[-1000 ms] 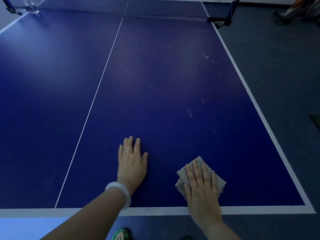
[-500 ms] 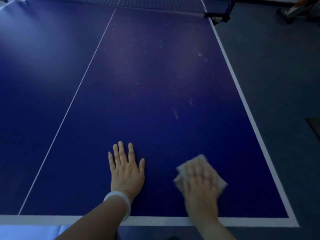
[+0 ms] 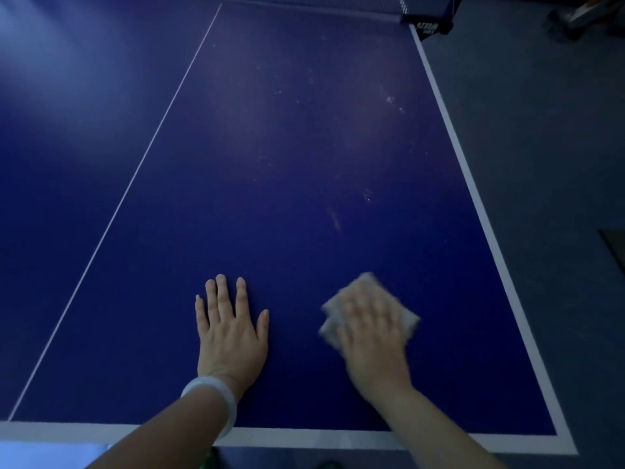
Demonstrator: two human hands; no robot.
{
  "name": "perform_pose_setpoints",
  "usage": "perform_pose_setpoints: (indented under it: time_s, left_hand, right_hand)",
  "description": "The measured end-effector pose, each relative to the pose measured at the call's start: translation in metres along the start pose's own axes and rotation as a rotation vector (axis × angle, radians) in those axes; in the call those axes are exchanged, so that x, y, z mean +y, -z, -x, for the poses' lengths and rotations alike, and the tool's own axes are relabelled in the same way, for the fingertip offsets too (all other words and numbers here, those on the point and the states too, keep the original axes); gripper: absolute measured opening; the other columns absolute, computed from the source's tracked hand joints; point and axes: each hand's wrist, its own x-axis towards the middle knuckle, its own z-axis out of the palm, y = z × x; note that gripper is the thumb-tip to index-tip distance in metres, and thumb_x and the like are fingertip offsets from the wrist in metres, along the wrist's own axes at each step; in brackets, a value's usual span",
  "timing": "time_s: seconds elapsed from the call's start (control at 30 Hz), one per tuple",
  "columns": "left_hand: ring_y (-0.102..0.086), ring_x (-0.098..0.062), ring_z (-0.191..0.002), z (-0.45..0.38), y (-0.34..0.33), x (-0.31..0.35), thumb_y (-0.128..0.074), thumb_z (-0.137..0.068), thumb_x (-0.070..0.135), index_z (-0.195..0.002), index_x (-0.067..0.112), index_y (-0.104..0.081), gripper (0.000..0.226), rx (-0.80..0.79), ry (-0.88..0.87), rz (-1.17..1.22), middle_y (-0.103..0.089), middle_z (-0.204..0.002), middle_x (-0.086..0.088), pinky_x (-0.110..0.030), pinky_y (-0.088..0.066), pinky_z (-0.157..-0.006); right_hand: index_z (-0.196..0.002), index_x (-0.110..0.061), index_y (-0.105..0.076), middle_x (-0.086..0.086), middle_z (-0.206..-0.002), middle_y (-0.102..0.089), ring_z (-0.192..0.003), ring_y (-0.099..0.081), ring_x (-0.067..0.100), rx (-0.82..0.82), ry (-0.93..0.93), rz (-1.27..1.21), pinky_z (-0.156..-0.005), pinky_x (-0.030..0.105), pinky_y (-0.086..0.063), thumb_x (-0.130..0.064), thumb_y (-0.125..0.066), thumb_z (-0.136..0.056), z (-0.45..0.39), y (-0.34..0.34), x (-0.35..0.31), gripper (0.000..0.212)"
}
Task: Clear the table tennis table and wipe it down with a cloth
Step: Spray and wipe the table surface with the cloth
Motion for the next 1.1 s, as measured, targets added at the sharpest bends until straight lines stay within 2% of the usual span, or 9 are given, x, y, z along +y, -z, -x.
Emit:
perform_pose_setpoints:
  time_s: [0.13,0.33,0.47,0.6,0.67,0.8,0.87,0.97,1.1]
  left_hand:
    - [0.016,-0.026,-0.148,0.001,0.001,-0.001,0.0,-0.092,0.058,-0.156,0.016,-0.004,0.077,0.0,0.001,0.001,0.007,-0.162,-0.014,-0.047,0.007,-0.12]
    - [0.017,-0.026,-0.148,0.0,0.002,0.0,0.0,-0.092,0.059,-0.154,0.016,-0.002,0.076,0.0,-0.001,0.022,0.008,-0.162,-0.014,-0.047,0.009,-0.12]
    - [0.018,-0.026,-0.148,0.001,0.002,-0.001,0.0,-0.092,0.059,-0.154,0.016,-0.003,0.076,0.002,0.002,0.006,0.008,-0.161,-0.014,-0.048,0.006,-0.121]
    - [0.011,-0.027,-0.149,0.0,0.001,-0.001,-0.006,-0.094,0.058,-0.154,0.015,-0.009,0.074,-0.005,-0.001,-0.008,0.001,-0.162,-0.015,-0.05,-0.001,-0.121]
    - [0.006,-0.028,-0.15,0.0,0.0,-0.002,-0.009,-0.095,0.057,-0.153,0.014,-0.013,0.072,0.0,0.002,-0.01,-0.005,-0.161,-0.016,-0.05,-0.004,-0.121]
    - [0.001,-0.029,-0.15,0.001,-0.001,-0.002,-0.014,-0.096,0.055,-0.153,0.012,-0.018,0.071,-0.001,-0.005,0.002,-0.009,-0.161,-0.017,-0.051,-0.006,-0.12]
    - [-0.001,-0.03,-0.15,0.001,0.0,-0.002,-0.015,-0.096,0.055,-0.152,0.012,-0.019,0.071,-0.007,-0.005,0.0,-0.011,-0.16,-0.017,-0.052,-0.008,-0.119]
    - [-0.001,-0.03,-0.15,0.001,0.002,-0.001,-0.015,-0.096,0.055,-0.153,0.012,-0.02,0.071,-0.018,0.001,-0.004,-0.009,-0.161,-0.017,-0.052,-0.009,-0.119]
    - [0.002,-0.029,-0.15,0.001,0.003,0.0,-0.013,-0.097,0.056,-0.153,0.013,-0.017,0.071,-0.021,0.003,-0.024,-0.006,-0.161,-0.017,-0.052,-0.009,-0.119]
  right_hand:
    - [-0.154,-0.017,-0.022,0.008,-0.162,-0.014,-0.15,-0.012,0.03,-0.044,0.236,0.096,-0.119,0.053,-0.011,-0.031,-0.029,-0.1,-0.026,0.004,0.032,0.056]
    - [-0.156,-0.023,0.002,0.006,-0.164,0.005,-0.15,0.004,0.029,-0.077,-0.677,-0.062,-0.119,0.059,-0.001,-0.04,-0.019,-0.104,-0.045,0.015,0.089,0.059]
    - [-0.153,-0.018,-0.023,0.013,-0.16,-0.021,-0.148,-0.016,0.033,0.0,-0.271,-0.014,-0.117,0.058,-0.016,-0.035,-0.023,-0.103,-0.052,0.002,0.011,0.053]
    - [-0.155,-0.024,-0.005,-0.001,-0.164,-0.001,-0.151,0.006,0.023,-0.105,0.3,0.03,-0.12,0.052,-0.004,-0.044,-0.004,-0.1,-0.099,-0.007,-0.026,0.059]
    - [-0.155,-0.024,-0.002,0.0,-0.165,-0.001,-0.151,0.004,0.024,-0.144,0.238,0.048,-0.12,0.052,-0.002,-0.041,-0.005,-0.101,-0.129,-0.006,-0.001,0.057]
    - [-0.156,-0.022,-0.008,0.005,-0.164,-0.005,-0.15,-0.003,0.029,-0.072,-0.464,-0.023,-0.119,0.057,-0.005,-0.039,-0.021,-0.104,-0.144,0.004,0.058,0.057]
    - [-0.157,-0.023,-0.002,0.005,-0.164,0.002,-0.15,0.003,0.029,-0.084,-0.556,-0.029,-0.119,0.058,-0.002,-0.041,-0.016,-0.103,-0.132,0.002,0.044,0.058]
    - [-0.155,-0.021,-0.016,0.009,-0.163,-0.009,-0.15,-0.005,0.031,-0.016,-0.264,0.015,-0.12,0.056,-0.002,-0.039,-0.023,-0.101,-0.118,-0.005,-0.012,0.058]
    - [-0.153,-0.026,0.008,-0.002,-0.161,0.015,-0.149,0.017,0.022,-0.126,0.179,0.005,-0.12,0.05,0.011,-0.043,-0.008,-0.101,-0.158,-0.008,-0.049,0.057]
